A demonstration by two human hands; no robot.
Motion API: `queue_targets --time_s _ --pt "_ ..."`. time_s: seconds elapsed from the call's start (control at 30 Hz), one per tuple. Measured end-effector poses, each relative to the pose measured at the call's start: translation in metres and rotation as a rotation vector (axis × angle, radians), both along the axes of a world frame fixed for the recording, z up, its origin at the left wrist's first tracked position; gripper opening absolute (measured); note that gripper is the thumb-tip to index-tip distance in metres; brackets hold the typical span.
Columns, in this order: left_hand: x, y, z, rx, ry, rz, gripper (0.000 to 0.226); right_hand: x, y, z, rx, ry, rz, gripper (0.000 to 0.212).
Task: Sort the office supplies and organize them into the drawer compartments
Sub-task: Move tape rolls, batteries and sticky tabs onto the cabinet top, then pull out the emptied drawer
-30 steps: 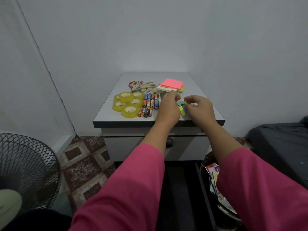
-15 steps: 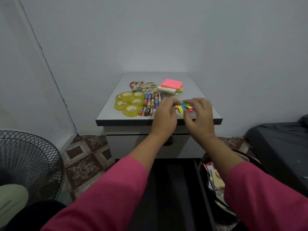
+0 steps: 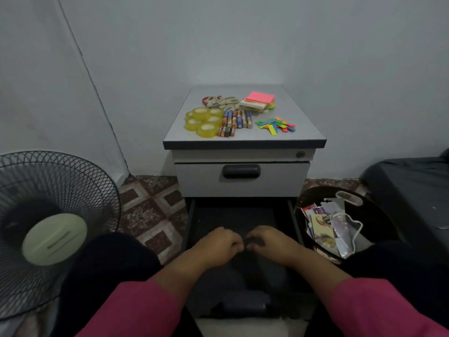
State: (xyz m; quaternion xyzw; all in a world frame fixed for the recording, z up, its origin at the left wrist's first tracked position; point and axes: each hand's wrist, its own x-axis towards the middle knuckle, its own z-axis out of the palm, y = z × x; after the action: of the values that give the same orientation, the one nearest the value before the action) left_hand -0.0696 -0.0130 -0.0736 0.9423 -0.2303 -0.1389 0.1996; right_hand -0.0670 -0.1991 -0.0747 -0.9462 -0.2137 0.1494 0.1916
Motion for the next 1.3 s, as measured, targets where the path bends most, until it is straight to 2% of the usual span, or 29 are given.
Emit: queue_targets --time_s 0.13,0.23,0.33,0.4,0.5,0.57,0.73,0.9,1.0,1.1,1.17,1.3 --pt "-0.016 -0.006 0.002 0.153 0.238 -0.149 0.023 -0.015 0.011 -0.007 -0.025 0.343 0.059 0.027" --pt "-0.024 -0.010 0.001 0.210 0.420 -0.195 0.031 -0.025 0.013 -0.007 -0.132 0.539 0.102 0.038" --pt "-0.026 -0.012 0.000 0.201 0.570 -0.120 0.050 -0.028 0.013 -0.008 -0.221 0.640 0.141 0.054" --pt "-0.027 -0.012 0.002 0.244 0.584 -0.142 0.062 -0.028 0.013 -0.009 -0.273 0.647 0.163 0.063" --pt "-0.031 -0.010 0.001 0.462 0.471 -0.243 0.076 -0.028 0.012 -0.012 -0.337 0.635 0.194 0.070" --pt "-0.035 -0.010 -0.003 0.577 0.478 -0.268 0.081 -0.028 0.012 -0.012 -0.374 0.632 0.231 0.074" --pt "-0.036 -0.014 -0.004 0.621 0.456 -0.297 0.079 -0.027 0.011 -0.013 -0.418 0.563 0.295 0.069" --pt "-0.030 -0.012 0.002 0.580 0.398 -0.313 0.072 -0.018 0.003 -0.016 -0.373 0.503 0.326 0.069" --pt "-0.019 -0.008 0.000 0.495 0.345 -0.238 0.060 -0.010 -0.002 -0.016 -0.304 0.406 0.258 0.069" --pt "-0.010 -0.002 -0.003 0.412 0.206 -0.100 0.046 -0.003 -0.003 -0.015 -0.242 0.184 0.161 0.056" --pt "-0.007 -0.003 -0.004 0.432 0.075 -0.026 0.039 0.000 -0.001 -0.015 -0.251 0.049 0.072 0.048" --pt "0.000 -0.011 -0.003 0.543 -0.236 0.094 0.045 0.003 0.002 -0.010 -0.353 -0.209 -0.077 0.036"
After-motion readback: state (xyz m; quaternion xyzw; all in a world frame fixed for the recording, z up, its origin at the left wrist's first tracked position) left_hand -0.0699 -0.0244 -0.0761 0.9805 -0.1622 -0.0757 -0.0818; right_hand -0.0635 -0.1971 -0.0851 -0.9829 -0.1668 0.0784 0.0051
